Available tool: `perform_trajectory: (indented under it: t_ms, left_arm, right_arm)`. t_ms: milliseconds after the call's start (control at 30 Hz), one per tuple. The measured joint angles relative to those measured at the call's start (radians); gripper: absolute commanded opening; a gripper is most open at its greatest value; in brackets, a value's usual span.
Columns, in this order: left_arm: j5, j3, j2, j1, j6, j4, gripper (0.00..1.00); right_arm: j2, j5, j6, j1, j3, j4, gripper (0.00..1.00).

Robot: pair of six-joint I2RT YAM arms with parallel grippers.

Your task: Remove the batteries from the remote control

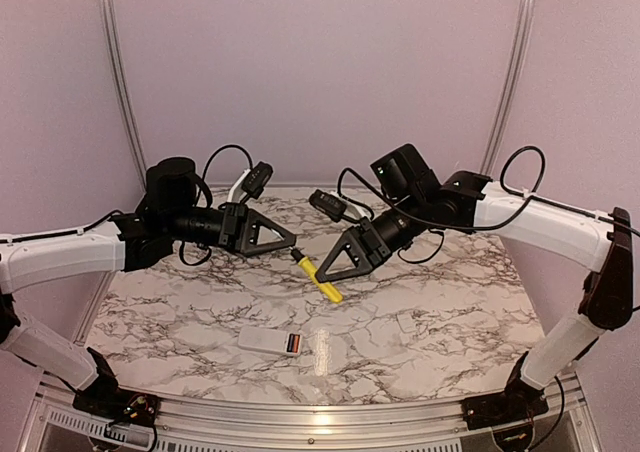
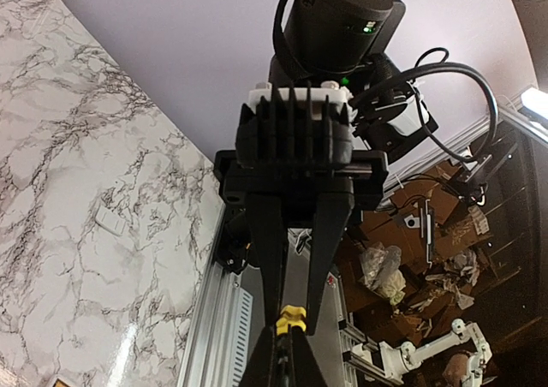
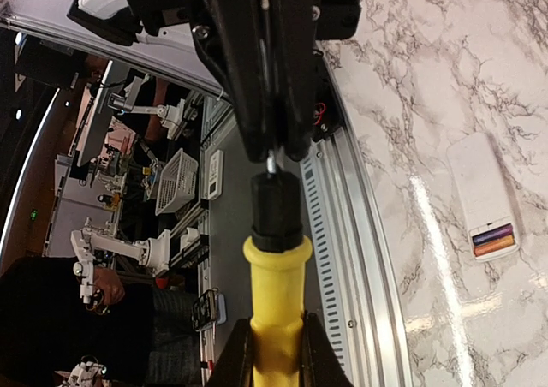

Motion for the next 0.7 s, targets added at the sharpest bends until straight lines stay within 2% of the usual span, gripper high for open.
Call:
perform_trajectory:
  t_ms: [133,200,300,433,467,500,700]
  left_arm:
    - [0.000,0.000,0.000,-0.002,-0.014,0.012,0.00]
    - [-0.006,-0.003,-0.002,-0.003,-0.021,0.014,0.00]
    - [-0.031,-0.020,-0.014,-0.003,-0.034,0.021,0.00]
    - [-0.074,-0.037,-0.040,-0.003,-0.048,0.019,0.00]
    - [-0.090,-0.039,-0.049,-0.003,-0.052,0.018,0.00]
    - [-0.107,-0.040,-0.060,-0.003,-0.055,0.016,0.00]
    - [-0.213,-0.060,-0.155,-0.001,-0.090,0.027,0.00]
  right_arm:
    - [0.000,0.005,-0.004,0.000,0.000,0.003,0.02]
    - [0.000,0.011,-0.003,0.000,0.000,0.004,0.28]
    - [0.000,0.032,0.007,0.000,0.000,0.010,0.57]
    - [-0.002,0.072,0.025,0.001,0.002,0.025,0.90]
    - [-0.005,0.087,0.033,0.002,0.002,0.036,0.95]
    - [-0.010,0.103,0.047,0.002,0.002,0.045,0.98]
    - [-0.108,0.233,0.168,0.001,-0.048,0.199,0.99]
